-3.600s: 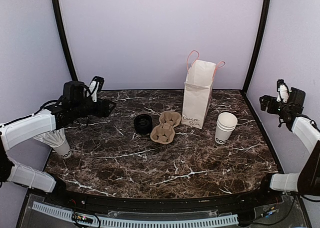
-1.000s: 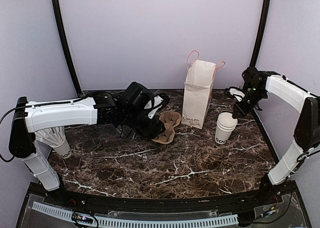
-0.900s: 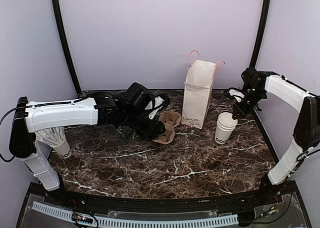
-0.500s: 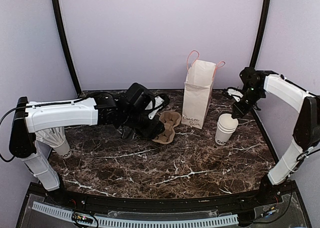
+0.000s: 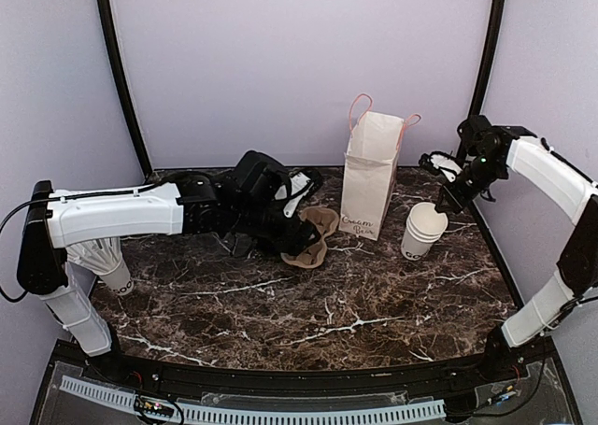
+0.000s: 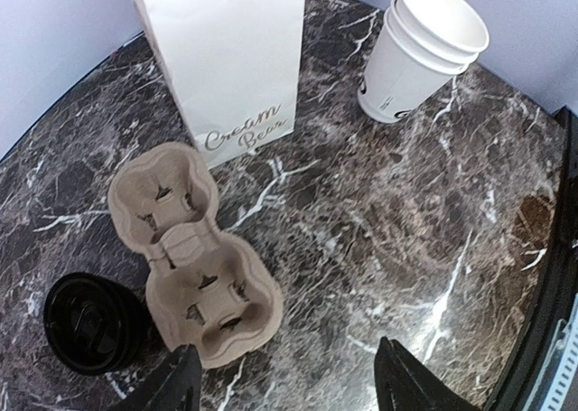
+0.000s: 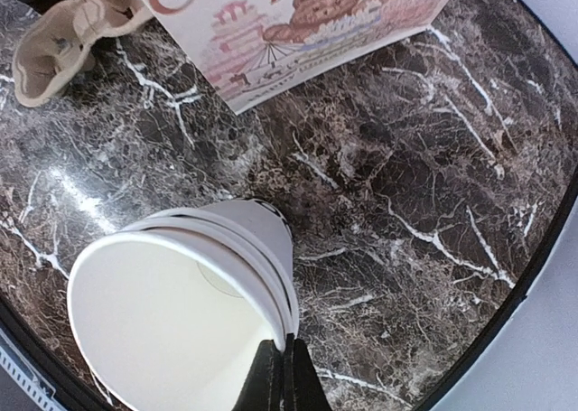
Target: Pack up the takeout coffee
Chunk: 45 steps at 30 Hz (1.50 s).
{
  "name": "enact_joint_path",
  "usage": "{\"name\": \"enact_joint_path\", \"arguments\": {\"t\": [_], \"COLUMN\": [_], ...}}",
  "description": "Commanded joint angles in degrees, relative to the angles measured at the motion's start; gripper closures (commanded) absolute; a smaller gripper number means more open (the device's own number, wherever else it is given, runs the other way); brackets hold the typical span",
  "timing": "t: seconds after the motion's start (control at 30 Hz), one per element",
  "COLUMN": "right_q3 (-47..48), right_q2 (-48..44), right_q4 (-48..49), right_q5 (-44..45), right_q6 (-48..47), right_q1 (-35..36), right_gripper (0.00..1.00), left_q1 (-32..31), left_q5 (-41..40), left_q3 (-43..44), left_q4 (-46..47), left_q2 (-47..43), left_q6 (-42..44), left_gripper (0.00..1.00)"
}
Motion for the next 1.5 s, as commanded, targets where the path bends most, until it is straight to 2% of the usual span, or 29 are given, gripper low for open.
{"name": "enact_joint_path", "arguments": {"t": [0.0,0.1,0.2,0.3,0.37,0.4,0.47,0.5,0.6,0.67,0.7,0.73,0.77,0.8,0.87,0.9,0.97,1.0,1.07,1.1,1.17,1.2,1.23,1.27,1.3,1.33,1.37,1.43,1.47], "right_q3": [2.94,3.34,6.06,5.6,8.83,9.66,8.56,7.78,10.45,8.56,7.67,8.71,10.61,11.89,11.04,9.94,11.68,12.52,12.05,12.24,15.25,15.67,15.19,14.08,13.49,14.33,15.03,12.91,11.64], "right_q2": [-3.07,-3.04,-1.4,-0.58,1.43,2.27,2.47,2.02,2.78,3.12,3.1,3.44,4.13,4.66,4.66,4.17,4.19,4.45,4.83,4.92,5.78,6.19,6.41,6.09,5.82,5.82,5.85,5.31,4.81], "right_q4": [-1.72,-0.86,-5.21,-2.85,-10.54,-10.96,-4.86,-3.05,-6.76,-1.5,-1.07,-3.61,-7.54,-8.41,-3.63,-2.55,-8.06,-8.41,-2.54,-2.54,-8.19,-6.5,-4.23,-3.06,-4.02,-7.47,-9.22,-3.49,-2.77], "right_q5": [-5.48,-2.98,-9.4,-2.01,-13.89,-15.08,-0.46,1.97,-12.47,1.46,4.4,-1.18,-13.42,-16.15,-2.97,-0.99,-15.21,-17.63,-0.3,0.94,-13.82,-9.77,-0.17,5.76,2.72,-7.74,-13.22,0.88,4.56], "right_q6": [-1.27,-0.28,-3.36,-1.58,-8.65,-7.18,-1.27,-1.4,-4.93,0.68,-0.3,-3.35,-5.93,-5.22,0.18,-1.19,-7.45,-5.91,1.42,0.25,-4.88,-1.37,1.89,1.21,-1.12,-4.64,-5.01,1.91,0.23], "right_q1": [0.34,0.33,0.1,0.86,-0.76,-0.91,0.88,1.04,-2.63,-1.55,-1.49,-2.96,-4.87,-6.01,-4.52,-3.79,-6.26,-7.5,-6.64,-6.64,-11.18,-12.36,-11.39,-10.35,-10.36,-11.36,-11.87,-8.53,-7.2], "right_gripper": [1.0,1.0,1.0,1.0,1.0,1.0,1.0,1.0,1.0,1.0,1.0,1.0,1.0,1.0,1.0,1.0,1.0,1.0,1.0,1.0,1.0,1.0,1.0,1.0,1.0,1.0,1.0,1.0,1.0], "left_q1": [-1.03,-1.39,-1.56,-1.68,-1.92,-1.99,-2.11,-2.13,-2.16,-2.16,-2.17,-2.17,-2.15,-2.14,-2.14,-2.14,-2.16,-2.15,-2.14,-2.14,-2.14,-2.14,-2.14,-2.14,-2.14,-2.14,-2.14,-2.14,-2.14], "left_q5": [5.58,7.76,7.54,8.27,8.38,8.33,8.24,8.35,8.26,7.94,7.89,7.75,7.67,7.67,7.62,7.6,7.89,7.91,7.96,8.1,8.26,8.27,8.3,8.25,8.19,8.19,8.13,8.01,7.97], "left_q3": [-1.11,-1.12,-0.64,-0.73,-1.1,-1.17,-1.2,-1.13,-1.11,-1.38,-1.62,-1.72,-2.01,-2.22,-2.95,-3.42,-3.77,-3.89,-3.95,-3.94,-3.9,-3.96,-4.08,-4.31,-4.43,-4.56,-4.68,-5.1,-5.27], "left_q4": [10.99,14.33,15.78,16.95,17.93,18.12,18.0,17.72,17.21,17.07,16.99,16.97,16.96,16.96,17.41,17.78,18.14,18.21,18.35,18.36,18.29,18.32,18.39,18.42,18.48,18.55,18.55,18.7,18.89], "left_q2": [-1.84,-0.96,0.66,1.61,1.84,1.88,1.86,1.73,1.03,0.67,0.59,0.47,0.45,0.43,0.31,0.32,0.38,0.48,0.5,0.59,0.59,0.56,0.45,0.26,0.12,0.05,-0.04,-0.13,-0.16], "left_q6": [-4.66,-5.27,-5.64,-6.45,-6.78,-6.89,-6.87,-6.76,-6.4,-6.12,-5.94,-5.83,-5.8,-5.76,-5.81,-5.9,-6.0,-6.0,-5.91,-5.86,-5.82,-5.82,-5.82,-5.84,-5.87,-5.9,-5.99,-6.11,-6.2], "left_gripper": [0.32,0.32,0.32,0.32,0.32,0.32,0.32,0.32,0.32,0.32,0.32,0.32,0.32,0.32,0.32,0.32,0.32,0.32,0.32,0.32,0.32,0.32,0.32,0.32,0.32,0.32,0.32,0.32,0.32]}}
